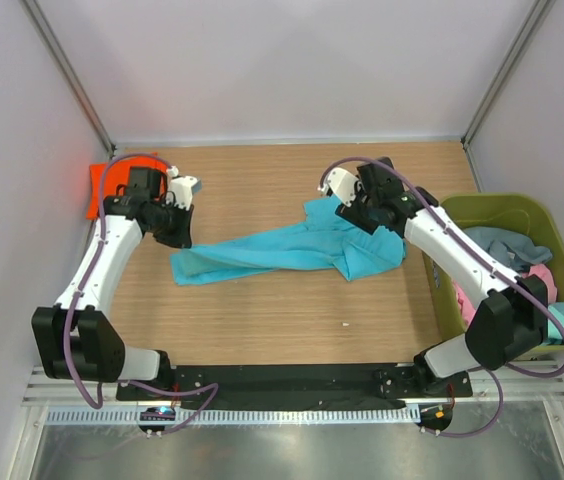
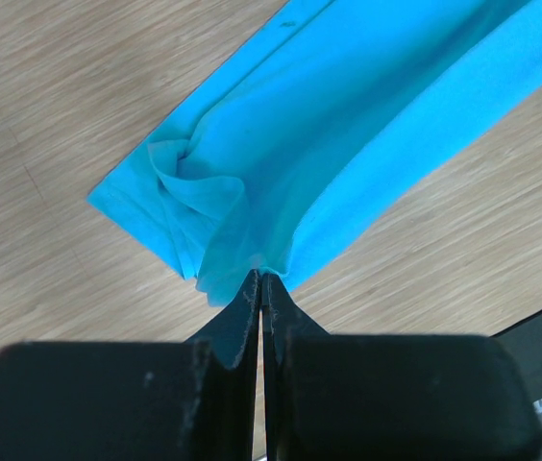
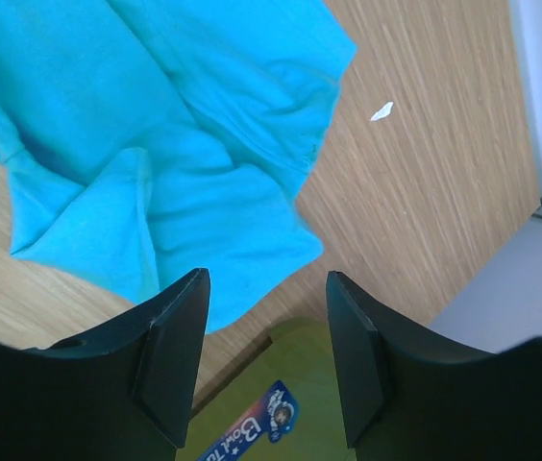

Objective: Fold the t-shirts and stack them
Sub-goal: Flatten the tshirt out

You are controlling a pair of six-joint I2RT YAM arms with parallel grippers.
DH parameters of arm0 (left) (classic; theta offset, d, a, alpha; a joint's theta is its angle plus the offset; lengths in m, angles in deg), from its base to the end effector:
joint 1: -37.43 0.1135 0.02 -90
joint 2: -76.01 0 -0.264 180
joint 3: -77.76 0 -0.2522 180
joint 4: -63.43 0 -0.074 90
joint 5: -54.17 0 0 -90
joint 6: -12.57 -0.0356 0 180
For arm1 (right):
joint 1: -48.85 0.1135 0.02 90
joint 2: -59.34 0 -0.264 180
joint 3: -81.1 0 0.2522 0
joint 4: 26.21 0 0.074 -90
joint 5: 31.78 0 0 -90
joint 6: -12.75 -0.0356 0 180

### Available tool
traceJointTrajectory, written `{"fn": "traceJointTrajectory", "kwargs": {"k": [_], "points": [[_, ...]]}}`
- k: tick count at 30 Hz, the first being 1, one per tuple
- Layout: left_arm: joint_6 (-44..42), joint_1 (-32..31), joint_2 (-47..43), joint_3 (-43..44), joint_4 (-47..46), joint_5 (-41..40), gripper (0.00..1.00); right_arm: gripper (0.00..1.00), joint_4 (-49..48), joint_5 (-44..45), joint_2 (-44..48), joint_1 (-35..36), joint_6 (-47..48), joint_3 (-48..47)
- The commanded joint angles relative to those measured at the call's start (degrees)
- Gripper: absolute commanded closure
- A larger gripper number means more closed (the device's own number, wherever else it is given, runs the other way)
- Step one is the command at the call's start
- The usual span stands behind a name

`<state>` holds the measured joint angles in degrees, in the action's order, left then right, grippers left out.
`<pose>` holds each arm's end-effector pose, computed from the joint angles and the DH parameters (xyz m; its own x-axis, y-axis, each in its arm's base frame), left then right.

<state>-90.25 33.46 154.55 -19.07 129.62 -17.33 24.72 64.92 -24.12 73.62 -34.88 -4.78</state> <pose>0.2688 -0.0300 0.2978 -0.8073 0.2670 -0.5263 0.4057 0.8988 -0.1664 0.2872 0.1279 0.3045 -0.2694 -0.8614 -0.4306 -0.7139 0.4787 -0.5110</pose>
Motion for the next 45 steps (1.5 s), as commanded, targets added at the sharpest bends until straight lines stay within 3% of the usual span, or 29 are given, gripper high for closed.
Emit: {"fn": "traceJointTrajectory", "kwargs": {"k": [1, 6, 20, 45], "points": [[0.95, 0.45, 0.47, -0.33, -2.85, 1.1, 1.0, 0.43, 3.09, 1.48, 2.51, 1.94, -3.43, -0.14], [1.66, 0.45, 1.17, 0.2, -2.94, 1.98, 1.0, 0.47, 1.51, -2.46, -0.2, 3.17, -4.66, 4.97], [2.1, 0.63, -0.85, -1.99, -2.41, 1.63, 1.0, 0.53, 0.01, -6.0, -14.35, 3.09, -7.04, -4.96], [2.1, 0.89, 0.29, -1.21, -2.5, 1.27, 1.0, 0.61, 0.54, -7.93, -19.02, 2.38, -7.39, -5.49]]}}
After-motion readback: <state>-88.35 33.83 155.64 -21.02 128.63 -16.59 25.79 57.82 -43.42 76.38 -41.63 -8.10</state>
